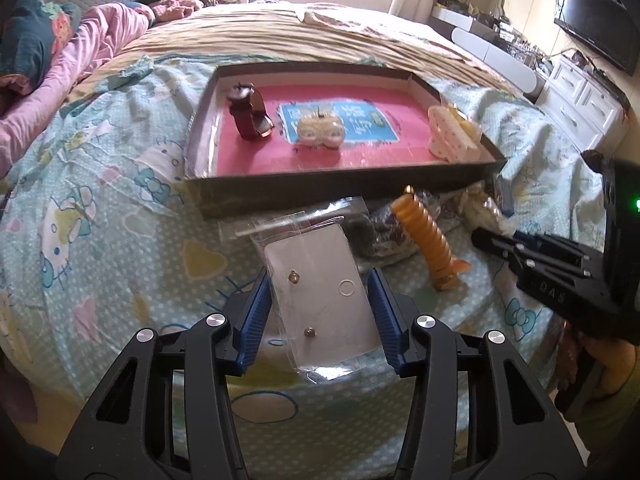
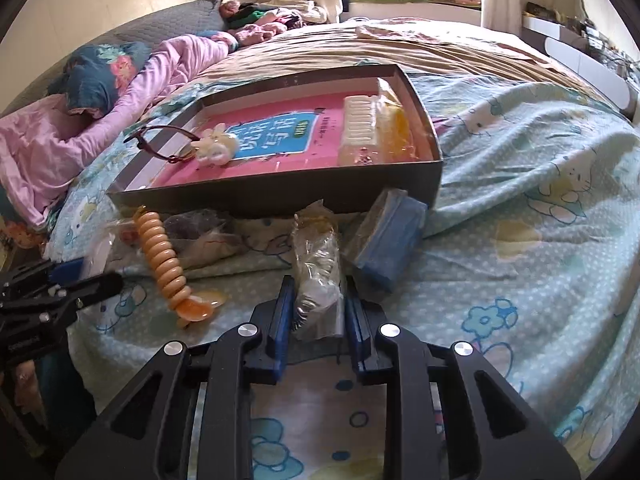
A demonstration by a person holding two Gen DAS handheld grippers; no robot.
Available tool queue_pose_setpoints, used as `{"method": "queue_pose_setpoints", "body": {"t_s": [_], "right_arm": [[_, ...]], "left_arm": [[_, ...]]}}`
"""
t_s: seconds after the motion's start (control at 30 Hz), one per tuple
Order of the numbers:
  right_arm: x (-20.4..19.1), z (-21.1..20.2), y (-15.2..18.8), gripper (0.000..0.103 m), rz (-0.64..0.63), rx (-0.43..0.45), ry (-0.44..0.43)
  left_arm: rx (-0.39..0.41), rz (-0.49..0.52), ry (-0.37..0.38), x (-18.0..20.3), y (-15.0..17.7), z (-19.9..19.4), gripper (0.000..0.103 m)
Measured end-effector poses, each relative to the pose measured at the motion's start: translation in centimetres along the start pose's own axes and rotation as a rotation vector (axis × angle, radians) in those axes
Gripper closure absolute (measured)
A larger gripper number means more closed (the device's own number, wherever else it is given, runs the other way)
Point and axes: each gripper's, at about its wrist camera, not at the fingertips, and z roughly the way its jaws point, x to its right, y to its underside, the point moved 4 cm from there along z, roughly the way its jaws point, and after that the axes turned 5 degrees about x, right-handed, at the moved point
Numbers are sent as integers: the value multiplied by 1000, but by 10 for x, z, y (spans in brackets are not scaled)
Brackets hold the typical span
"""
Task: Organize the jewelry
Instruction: 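Carry the earring card bag with the left tool while the right tool carries its bag into the box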
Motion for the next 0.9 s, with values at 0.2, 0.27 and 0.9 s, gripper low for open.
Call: {"method": "queue_pose_setpoints", "body": {"t_s": [0.2,0.27,0.9], "right_arm": [[-9,-13,2,81,-4,-4,-73],[-11,-21,2,81,-9,3,-93],[-22,-59,-28,81,-45,94,-130]], "left_arm": [[42,-37,-8,-13,-10,-15,63],[53,-51,-12,-18,-13,-19,63],[136,-110,-36,-43,-37,-46,63]]}}
